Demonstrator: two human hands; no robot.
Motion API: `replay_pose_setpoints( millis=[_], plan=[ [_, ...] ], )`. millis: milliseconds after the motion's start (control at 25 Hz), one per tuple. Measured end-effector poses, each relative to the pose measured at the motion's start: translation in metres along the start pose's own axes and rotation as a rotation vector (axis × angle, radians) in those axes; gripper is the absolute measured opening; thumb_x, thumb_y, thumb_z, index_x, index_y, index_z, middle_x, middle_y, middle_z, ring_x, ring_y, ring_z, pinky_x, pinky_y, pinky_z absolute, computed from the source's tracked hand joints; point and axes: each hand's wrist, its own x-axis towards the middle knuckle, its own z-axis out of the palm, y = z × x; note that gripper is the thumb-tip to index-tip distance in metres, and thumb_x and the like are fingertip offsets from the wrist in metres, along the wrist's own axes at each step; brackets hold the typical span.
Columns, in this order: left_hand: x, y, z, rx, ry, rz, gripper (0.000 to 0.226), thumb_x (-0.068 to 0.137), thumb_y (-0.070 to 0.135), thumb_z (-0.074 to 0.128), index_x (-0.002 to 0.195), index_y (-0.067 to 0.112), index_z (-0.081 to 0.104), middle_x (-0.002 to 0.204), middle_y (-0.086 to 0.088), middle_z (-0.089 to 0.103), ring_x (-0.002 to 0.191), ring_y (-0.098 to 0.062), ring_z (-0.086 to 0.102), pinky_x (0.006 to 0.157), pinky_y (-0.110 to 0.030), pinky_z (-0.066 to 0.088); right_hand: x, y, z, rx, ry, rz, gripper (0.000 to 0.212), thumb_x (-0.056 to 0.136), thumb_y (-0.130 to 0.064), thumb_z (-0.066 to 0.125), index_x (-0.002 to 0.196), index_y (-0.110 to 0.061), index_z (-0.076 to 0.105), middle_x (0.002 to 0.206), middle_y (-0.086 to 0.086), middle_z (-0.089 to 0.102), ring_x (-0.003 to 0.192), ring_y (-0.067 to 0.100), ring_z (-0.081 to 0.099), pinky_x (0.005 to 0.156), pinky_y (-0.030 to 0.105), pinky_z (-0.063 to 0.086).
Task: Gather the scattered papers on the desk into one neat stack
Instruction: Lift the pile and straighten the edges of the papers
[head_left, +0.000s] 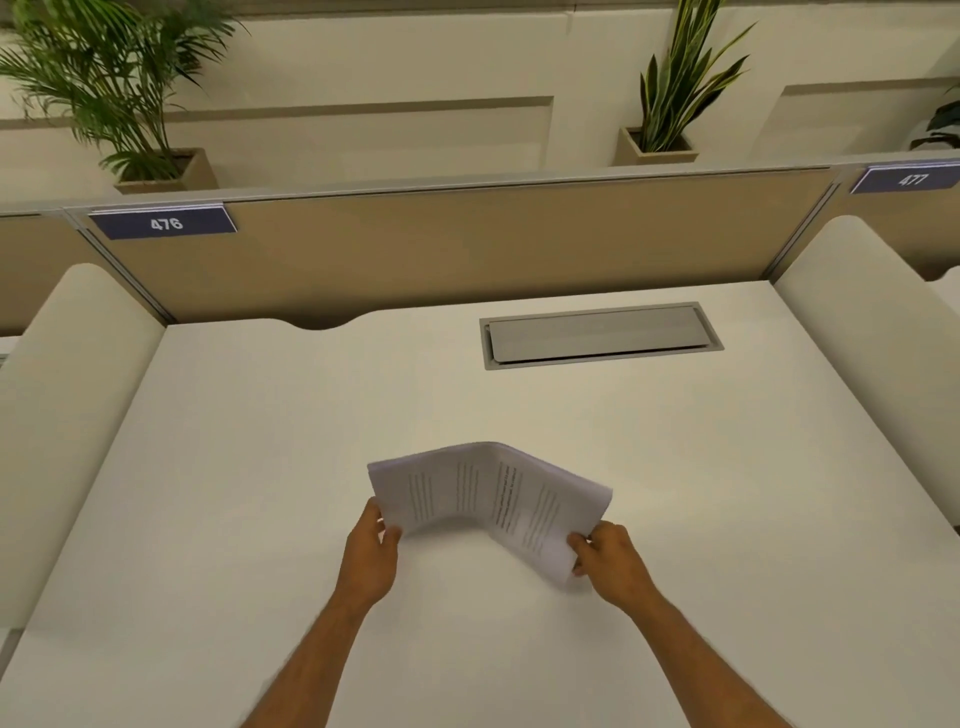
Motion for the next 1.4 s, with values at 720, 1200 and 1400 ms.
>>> replay_pose_setpoints(
  millis=[720,1200,1400],
  plan=[
    [-0.003,0.067,-0.029,-0.445,0.034,0.082,0.059,0.095,-0.008,0.053,0.134,0.036,0.057,0.124,0.008,0.072,0.11,-0.013,0.072,0.085,-0.04,0.064,0.008,-0.088,-0.02,0.544,-0.022,-0.089,0.055,0.094,-0.016,0.07,0.142,-0.033,0.049,0.122,-0.005,0.073,0.108,0.016,0.071,0.088,0.038,0.058],
    [0.002,0.055,-0.007,-0.118,-0.024,0.281,0.043,0.105,0.003,0.043,0.141,0.026,0.049,0.117,0.02,0.066,0.112,0.005,0.062,0.094,-0.021,0.057,-0.007,-0.09,0.016,0.05,0.201,-0.374,0.025,0.106,-0.011,0.044,0.127,-0.019,0.054,0.091,-0.008,0.069,0.076,0.002,0.066,0.06,0.008,0.048],
    [0.006,0.048,-0.007,-0.122,-0.099,0.27,0.046,0.105,0.005,0.041,0.139,0.035,0.046,0.115,0.025,0.066,0.112,0.002,0.063,0.083,-0.012,0.055,-0.006,-0.075,0.023,0.029,0.146,-0.335,0.031,0.107,-0.015,0.039,0.123,-0.04,0.048,0.103,-0.011,0.069,0.088,0.002,0.067,0.063,0.008,0.049]
  ],
)
